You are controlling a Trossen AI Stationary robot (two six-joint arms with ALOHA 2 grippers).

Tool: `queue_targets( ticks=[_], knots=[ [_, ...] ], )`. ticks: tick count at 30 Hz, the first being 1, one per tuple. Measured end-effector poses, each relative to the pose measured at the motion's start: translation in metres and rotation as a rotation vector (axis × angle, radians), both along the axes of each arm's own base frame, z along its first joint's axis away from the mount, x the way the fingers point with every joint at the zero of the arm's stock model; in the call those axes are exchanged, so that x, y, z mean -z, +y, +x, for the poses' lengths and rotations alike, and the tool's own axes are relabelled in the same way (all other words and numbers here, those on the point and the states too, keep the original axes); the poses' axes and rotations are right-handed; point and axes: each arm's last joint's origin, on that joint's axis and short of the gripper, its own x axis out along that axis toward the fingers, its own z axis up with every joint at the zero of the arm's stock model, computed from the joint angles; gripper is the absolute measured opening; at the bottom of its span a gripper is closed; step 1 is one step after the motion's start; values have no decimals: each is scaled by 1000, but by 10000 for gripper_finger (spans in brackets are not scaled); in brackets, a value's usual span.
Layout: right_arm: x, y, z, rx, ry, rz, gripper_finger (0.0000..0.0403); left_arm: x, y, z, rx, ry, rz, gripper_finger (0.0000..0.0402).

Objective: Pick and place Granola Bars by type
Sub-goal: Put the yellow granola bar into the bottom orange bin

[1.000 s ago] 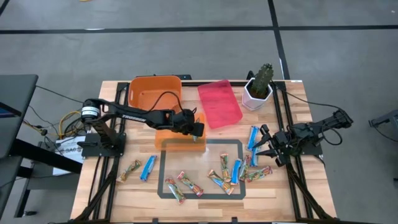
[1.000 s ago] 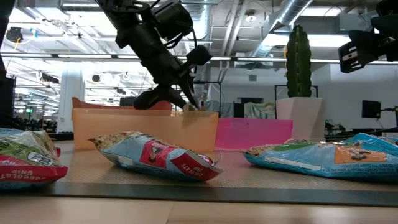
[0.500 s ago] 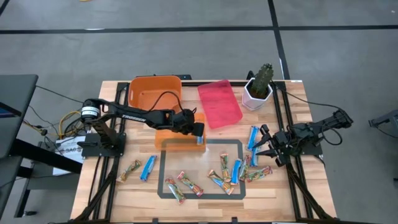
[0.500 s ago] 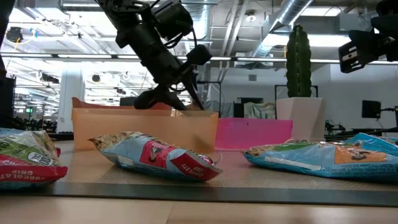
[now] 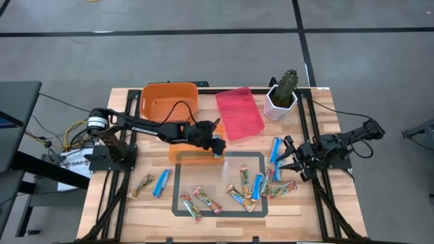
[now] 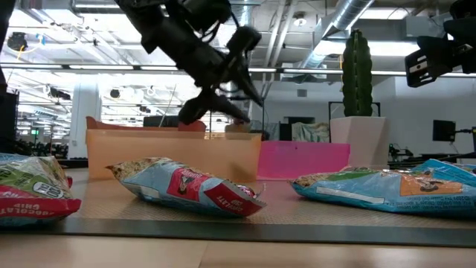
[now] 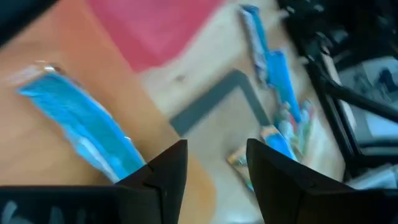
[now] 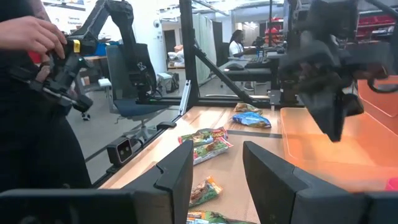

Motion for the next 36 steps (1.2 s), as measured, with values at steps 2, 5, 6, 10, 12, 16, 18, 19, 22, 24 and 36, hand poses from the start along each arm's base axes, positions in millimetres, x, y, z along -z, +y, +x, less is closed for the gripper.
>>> queue_targets(
  ticks=[2,5,6,10,12,16,18,19,22,24,36],
  knots=[
    [0,0,0,0,0,0,133,-7,-8,0,46,-36,19,158],
    [0,0,0,0,0,0,134,-21,-22,-4,98,-86,42,158],
    [0,0,0,0,-1,0,134,-26,-27,-6,110,-100,60,158],
    [0,0,0,0,0,0,133,-50,-45,-17,173,-174,181,157],
    [0,0,0,0,0,0,132,-62,-53,-22,201,-222,246,157],
    [0,0,0,0,0,0,134,-81,-69,-34,224,-278,331,157],
    [0,0,0,0,0,0,134,-87,-75,-39,238,-295,358,157],
    [0,0,0,0,0,0,134,-89,-78,-41,245,-302,366,157],
    [0,0,0,0,0,0,133,-91,-82,-44,261,-299,370,157],
    [0,0,0,0,0,0,133,-89,-84,-45,270,-286,367,157],
    [0,0,0,0,0,0,133,-64,-107,-65,279,5,117,157]
  ],
)
